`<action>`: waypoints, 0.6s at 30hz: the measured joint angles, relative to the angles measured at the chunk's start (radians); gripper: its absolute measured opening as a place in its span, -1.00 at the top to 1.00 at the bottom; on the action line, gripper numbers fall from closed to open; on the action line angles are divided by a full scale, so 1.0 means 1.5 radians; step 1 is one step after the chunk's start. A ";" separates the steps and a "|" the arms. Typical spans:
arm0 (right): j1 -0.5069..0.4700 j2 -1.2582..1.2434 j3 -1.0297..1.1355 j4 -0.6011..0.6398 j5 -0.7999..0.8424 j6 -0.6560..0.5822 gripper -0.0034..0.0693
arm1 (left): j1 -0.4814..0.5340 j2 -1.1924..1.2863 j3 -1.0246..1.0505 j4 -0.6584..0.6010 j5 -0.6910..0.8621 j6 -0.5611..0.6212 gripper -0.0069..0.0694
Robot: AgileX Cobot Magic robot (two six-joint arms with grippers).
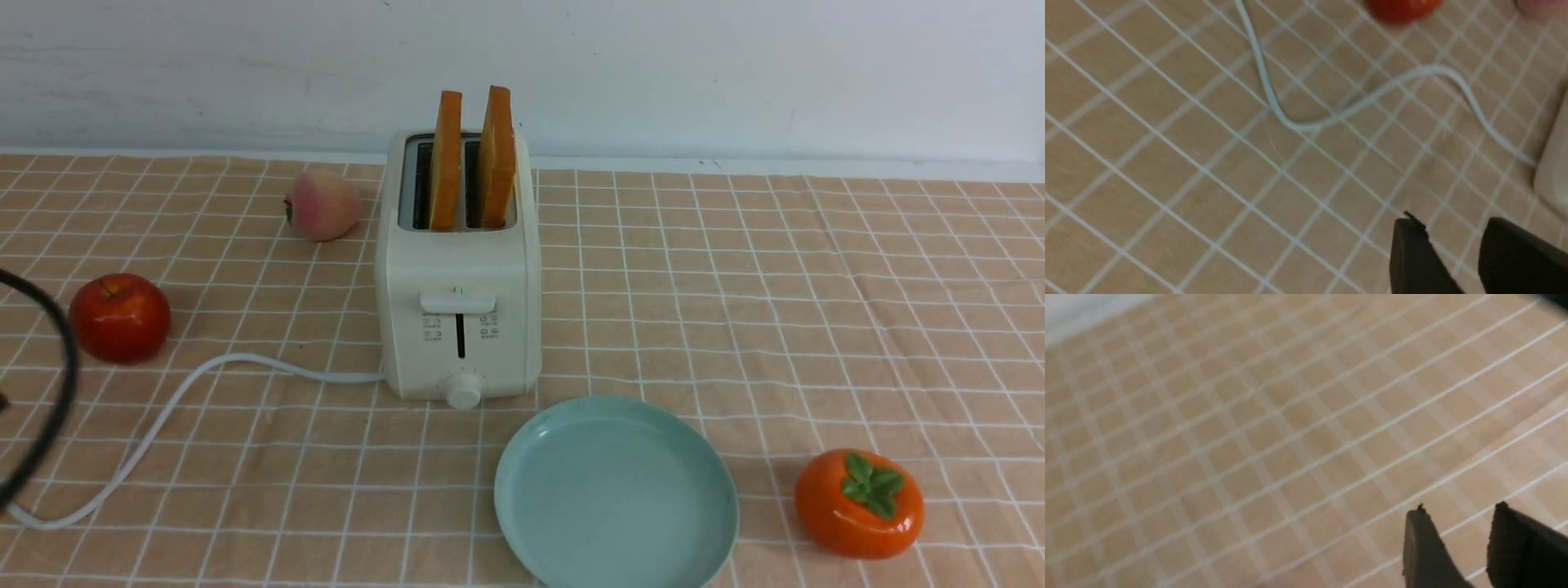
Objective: Take toasted bread from bread machine on light coffee tablecloth place on plate.
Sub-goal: 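Grasp the toast slice in the toaster and pull it up out of the slot with the right gripper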
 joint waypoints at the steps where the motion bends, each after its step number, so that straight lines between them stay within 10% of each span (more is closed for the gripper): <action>1: 0.019 0.024 -0.008 0.102 0.005 -0.097 0.25 | -0.009 0.012 0.000 -0.045 0.000 0.055 0.20; 10: 0.196 0.127 -0.107 0.602 -0.088 -0.654 0.25 | -0.020 0.025 0.000 -0.370 -0.103 0.374 0.20; 18: 0.282 0.335 -0.399 0.635 0.016 -0.594 0.15 | -0.020 0.025 0.000 -0.516 -0.106 0.553 0.20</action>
